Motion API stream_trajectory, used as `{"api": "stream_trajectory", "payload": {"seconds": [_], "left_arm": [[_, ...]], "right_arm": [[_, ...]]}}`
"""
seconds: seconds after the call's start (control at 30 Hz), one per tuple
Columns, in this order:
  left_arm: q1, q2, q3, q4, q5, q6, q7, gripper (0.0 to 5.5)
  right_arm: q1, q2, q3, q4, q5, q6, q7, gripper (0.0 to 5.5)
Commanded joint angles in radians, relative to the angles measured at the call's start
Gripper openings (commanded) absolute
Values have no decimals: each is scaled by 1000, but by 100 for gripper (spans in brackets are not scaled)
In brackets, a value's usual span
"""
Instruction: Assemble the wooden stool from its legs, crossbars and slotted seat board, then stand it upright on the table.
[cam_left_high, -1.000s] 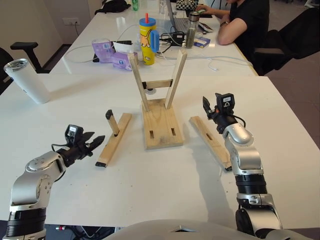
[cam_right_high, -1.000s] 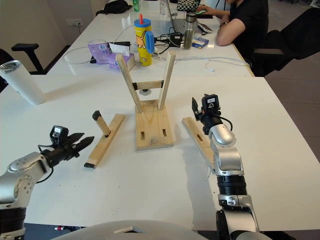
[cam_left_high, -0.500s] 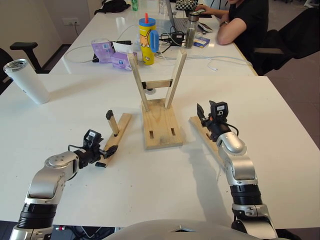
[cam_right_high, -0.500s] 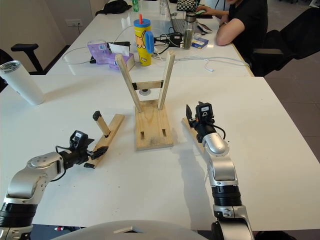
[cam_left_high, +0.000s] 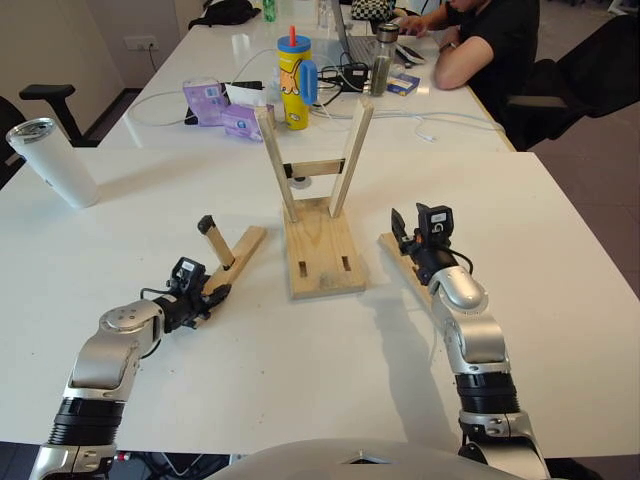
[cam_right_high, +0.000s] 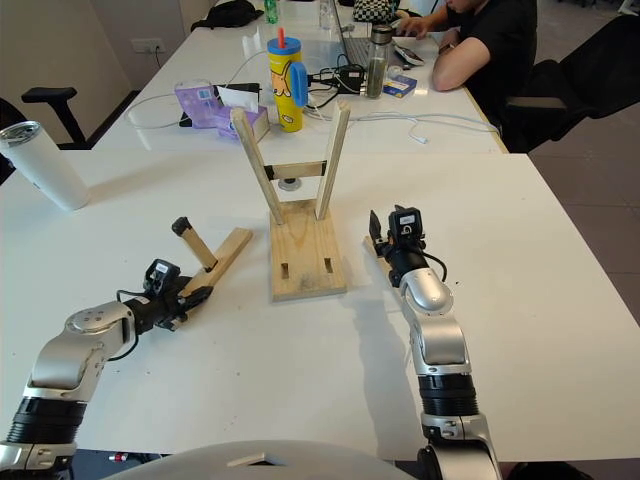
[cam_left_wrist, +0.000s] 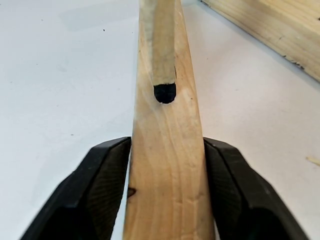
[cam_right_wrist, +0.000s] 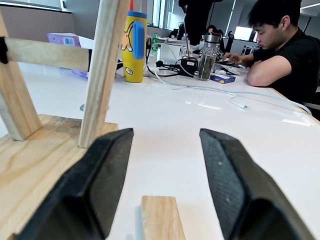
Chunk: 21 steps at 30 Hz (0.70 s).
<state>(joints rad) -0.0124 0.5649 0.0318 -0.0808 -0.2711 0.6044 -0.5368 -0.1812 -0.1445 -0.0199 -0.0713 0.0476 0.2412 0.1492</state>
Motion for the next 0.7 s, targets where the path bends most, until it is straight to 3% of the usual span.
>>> {"api": "stream_trajectory", "payload": {"seconds": [0.03, 0.23, 0.4, 0.57, 0.7], "left_arm": [[-20, -28, -3, 34, 18, -44, 7, 204], [-10, -83, 53, -28, -17, -89, 41, 204], [-45, -131, 161, -161, -98, -154, 68, 204], [-77, -161, 136, -285, -117, -217, 65, 204], [-86, -175, 87, -352, -123, -236, 50, 204]], "right_arm": [[-54, -8, -6, 8, 5, 19, 4, 246], [-130, -31, -16, -28, 51, 99, 57, 246], [-275, -40, -106, -74, 220, 286, 99, 246], [-423, 21, -227, -113, 545, 582, 96, 246], [-495, 101, -372, -80, 880, 841, -12, 246]]}}
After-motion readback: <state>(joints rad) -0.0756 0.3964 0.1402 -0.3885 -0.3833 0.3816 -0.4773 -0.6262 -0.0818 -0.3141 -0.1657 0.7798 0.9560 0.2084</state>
